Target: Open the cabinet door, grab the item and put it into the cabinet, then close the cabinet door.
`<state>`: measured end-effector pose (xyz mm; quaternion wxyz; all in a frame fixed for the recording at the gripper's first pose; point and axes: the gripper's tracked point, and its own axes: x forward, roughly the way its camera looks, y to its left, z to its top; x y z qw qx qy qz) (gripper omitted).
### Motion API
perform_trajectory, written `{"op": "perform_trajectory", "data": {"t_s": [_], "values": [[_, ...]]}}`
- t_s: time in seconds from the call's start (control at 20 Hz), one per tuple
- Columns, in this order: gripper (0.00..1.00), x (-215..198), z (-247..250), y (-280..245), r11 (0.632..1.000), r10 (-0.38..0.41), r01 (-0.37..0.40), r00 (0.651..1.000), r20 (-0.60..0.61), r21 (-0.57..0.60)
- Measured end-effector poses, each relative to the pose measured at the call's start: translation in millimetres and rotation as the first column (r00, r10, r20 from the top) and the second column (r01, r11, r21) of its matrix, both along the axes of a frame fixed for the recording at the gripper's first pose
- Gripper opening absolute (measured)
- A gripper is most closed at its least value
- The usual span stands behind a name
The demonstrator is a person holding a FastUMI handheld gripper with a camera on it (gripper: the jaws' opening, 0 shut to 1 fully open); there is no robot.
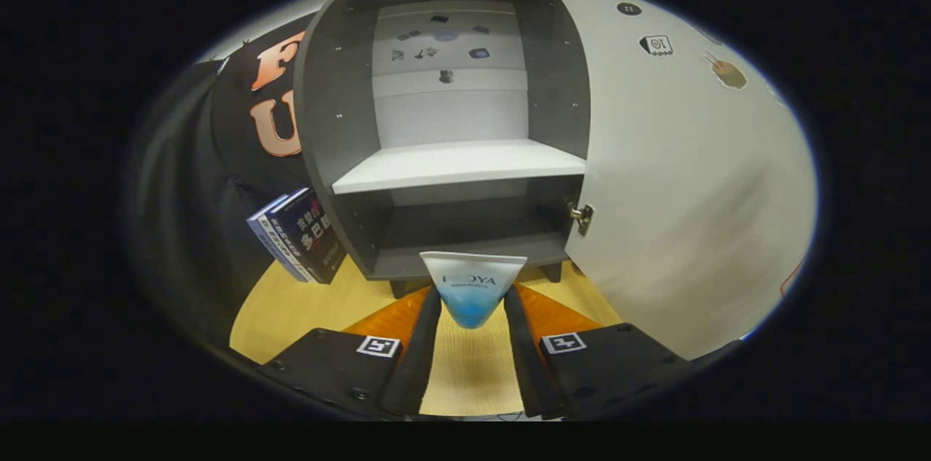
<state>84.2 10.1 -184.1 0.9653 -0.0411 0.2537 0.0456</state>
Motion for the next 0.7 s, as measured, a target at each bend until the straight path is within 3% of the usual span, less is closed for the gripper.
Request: {"op": "perform_trajectory", "data": {"t_s": [0.7], "values": [[0.57,86,120,29,1.0,0.025,-0.023,0.994,0.107,-0.022]]}}
